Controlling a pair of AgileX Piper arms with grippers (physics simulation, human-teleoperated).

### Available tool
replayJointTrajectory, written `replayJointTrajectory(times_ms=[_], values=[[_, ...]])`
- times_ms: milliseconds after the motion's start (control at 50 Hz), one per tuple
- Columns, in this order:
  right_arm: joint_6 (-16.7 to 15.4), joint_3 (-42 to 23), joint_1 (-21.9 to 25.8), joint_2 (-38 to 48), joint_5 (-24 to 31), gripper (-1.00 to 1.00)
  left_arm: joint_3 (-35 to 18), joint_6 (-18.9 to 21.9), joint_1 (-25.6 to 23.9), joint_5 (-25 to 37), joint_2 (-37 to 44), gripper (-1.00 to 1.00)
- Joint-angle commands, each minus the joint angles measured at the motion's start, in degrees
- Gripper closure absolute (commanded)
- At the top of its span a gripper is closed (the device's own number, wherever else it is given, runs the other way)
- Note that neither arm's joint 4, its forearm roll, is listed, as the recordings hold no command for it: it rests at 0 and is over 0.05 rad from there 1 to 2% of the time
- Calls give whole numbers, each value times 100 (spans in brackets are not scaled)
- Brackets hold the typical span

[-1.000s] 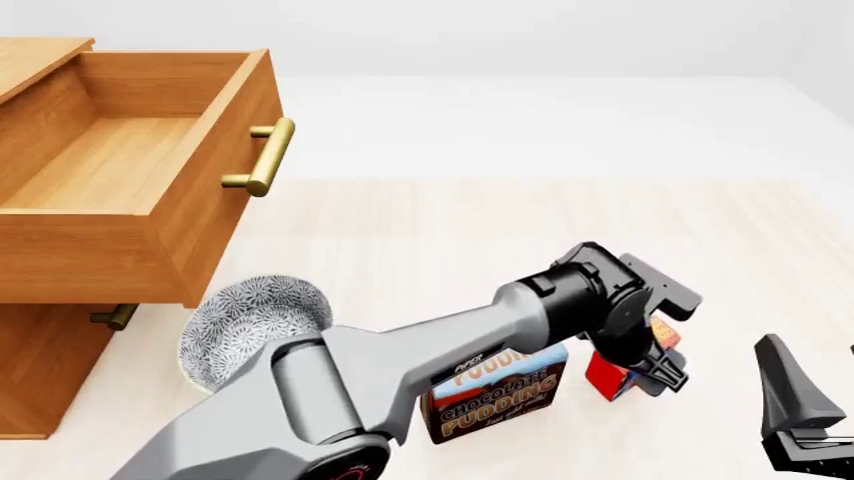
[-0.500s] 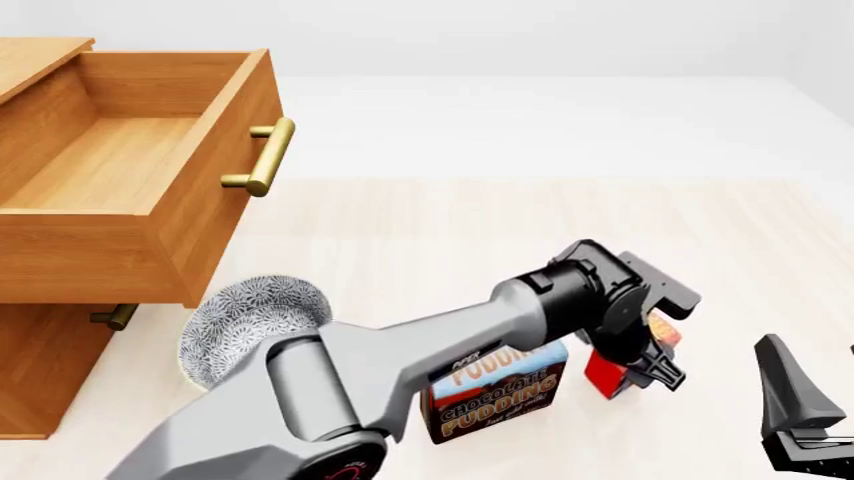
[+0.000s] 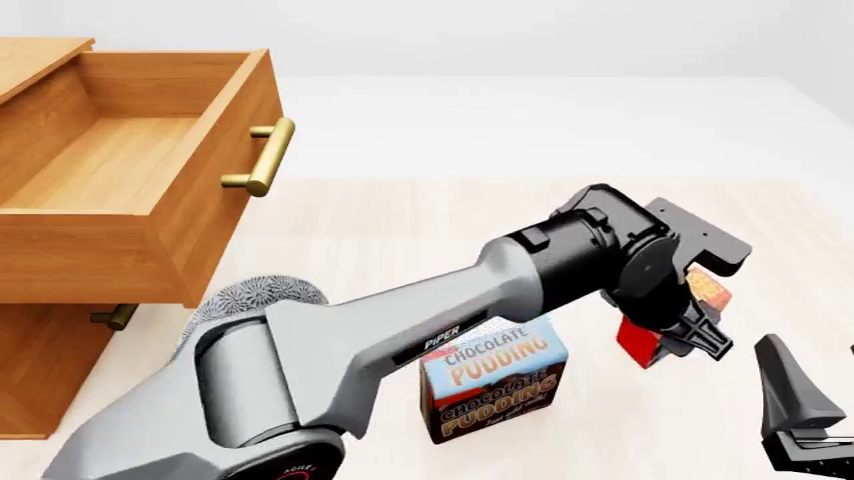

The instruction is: Put the butter at the back in the top drawer of the cabinet and close it.

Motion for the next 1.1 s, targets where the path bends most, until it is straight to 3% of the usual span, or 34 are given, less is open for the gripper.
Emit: replayJointTrajectory(times_ms=[20,240,380,940,1100], values=[[0,0,0,0,0,-100,-6,134,48,132,-538,100],[0,0,0,0,0,-100,251,343,172,234,-1124,100],[0,0,0,0,0,-100,943,606,430,53,-1751,100],[0,0,0,0,0,-100,2301,894,1104,242,-3649,100],[0,0,0,0,0,-100,2835,1077,1514,377,-4295,100]])
